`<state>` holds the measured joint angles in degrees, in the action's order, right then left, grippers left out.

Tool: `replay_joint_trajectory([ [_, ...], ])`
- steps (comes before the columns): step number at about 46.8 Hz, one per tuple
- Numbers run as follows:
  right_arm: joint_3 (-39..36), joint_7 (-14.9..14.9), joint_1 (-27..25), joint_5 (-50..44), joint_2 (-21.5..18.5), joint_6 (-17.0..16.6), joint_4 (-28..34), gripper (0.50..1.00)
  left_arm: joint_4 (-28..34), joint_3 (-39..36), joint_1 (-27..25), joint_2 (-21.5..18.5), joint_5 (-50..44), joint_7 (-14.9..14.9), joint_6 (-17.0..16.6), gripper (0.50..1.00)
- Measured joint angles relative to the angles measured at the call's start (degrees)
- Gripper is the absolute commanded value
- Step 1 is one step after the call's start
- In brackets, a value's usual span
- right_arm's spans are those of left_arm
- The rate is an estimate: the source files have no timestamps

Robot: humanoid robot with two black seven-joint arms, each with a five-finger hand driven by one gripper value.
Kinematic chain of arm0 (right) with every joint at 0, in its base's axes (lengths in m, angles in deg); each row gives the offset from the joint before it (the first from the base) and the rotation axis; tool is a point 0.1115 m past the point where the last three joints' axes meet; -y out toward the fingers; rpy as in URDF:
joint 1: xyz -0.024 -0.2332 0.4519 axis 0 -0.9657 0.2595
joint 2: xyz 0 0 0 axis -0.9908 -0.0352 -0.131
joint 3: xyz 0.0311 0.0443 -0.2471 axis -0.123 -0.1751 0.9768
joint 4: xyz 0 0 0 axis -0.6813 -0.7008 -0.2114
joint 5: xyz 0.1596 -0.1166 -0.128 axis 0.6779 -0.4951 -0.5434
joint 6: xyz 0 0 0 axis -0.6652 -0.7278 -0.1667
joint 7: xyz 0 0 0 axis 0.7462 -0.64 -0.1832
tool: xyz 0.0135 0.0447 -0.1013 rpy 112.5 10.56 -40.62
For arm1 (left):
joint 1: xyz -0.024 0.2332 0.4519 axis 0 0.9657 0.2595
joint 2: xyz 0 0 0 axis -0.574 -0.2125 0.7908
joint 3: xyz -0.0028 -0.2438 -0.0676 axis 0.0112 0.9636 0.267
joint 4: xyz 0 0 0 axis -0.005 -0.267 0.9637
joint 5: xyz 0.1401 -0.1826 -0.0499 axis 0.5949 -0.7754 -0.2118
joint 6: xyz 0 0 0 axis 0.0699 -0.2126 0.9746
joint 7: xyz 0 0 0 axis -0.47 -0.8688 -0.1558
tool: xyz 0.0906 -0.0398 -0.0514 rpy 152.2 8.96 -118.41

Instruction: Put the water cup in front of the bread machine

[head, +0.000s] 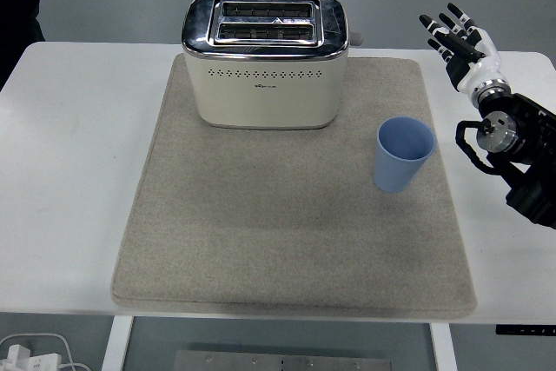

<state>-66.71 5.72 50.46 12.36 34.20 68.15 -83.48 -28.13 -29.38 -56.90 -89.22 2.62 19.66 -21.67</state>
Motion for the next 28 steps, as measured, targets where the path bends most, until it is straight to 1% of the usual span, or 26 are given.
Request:
replay_joint_trajectory([
  [4,0.1,0.0,-0.2,0.0,0.0,-0.4,-0.2,0.926,-0.1,-0.1,0.0,0.0,0.0,0.0,0.0,1.0],
  [10,0.1,0.0,-0.4,-1.5,0.6,-3.3,-0.6,0.926,-0.1,-0.1,0.0,0.0,0.0,0.0,-0.1,1.0],
  [14,0.1,0.0,-0.8,-2.9,2.3,-4.7,-0.9,0.926,-0.1,-0.1,-0.1,0.0,0.0,0.0,-0.1,1.0],
  [21,0.3,0.0,-2.5,-3.9,6.1,-9.5,-2.6,0.926,-0.1,0.0,-0.6,0.0,0.0,0.0,-0.1,1.0],
  [28,1.9,-0.1,-3.4,-7.6,9.0,-12.9,-2.7,0.926,0.0,0.0,-0.6,0.0,0.0,0.0,0.0,1.0],
])
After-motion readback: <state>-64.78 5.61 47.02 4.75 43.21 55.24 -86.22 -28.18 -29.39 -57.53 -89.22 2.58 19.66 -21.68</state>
